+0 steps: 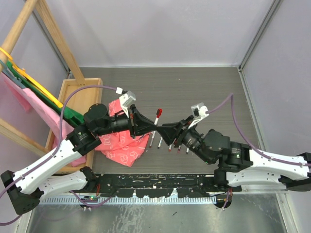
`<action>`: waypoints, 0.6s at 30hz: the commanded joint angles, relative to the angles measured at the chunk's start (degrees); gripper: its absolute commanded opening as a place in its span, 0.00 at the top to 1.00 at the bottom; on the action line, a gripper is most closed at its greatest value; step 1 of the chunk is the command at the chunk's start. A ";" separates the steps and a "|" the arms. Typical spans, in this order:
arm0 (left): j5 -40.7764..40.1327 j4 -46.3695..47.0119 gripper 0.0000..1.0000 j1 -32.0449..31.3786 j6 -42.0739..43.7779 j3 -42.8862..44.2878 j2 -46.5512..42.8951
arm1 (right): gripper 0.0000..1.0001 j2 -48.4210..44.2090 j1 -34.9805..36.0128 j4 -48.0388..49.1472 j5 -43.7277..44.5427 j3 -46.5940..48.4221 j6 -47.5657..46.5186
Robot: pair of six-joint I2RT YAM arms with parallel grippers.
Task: Insert the pens into the pen caps
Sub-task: Place the pen at the center of the board.
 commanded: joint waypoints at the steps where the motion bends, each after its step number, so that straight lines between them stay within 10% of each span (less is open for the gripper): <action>1: 0.65 4.96 1.00 -0.08 -0.63 -0.15 -1.75 | 0.58 3.33 -1.33 2.47 -2.90 3.05 1.27; 18: 0.09 5.32 1.00 -0.09 -0.81 -1.12 -2.15 | 0.57 1.47 -6.58 6.43 -5.51 1.33 2.77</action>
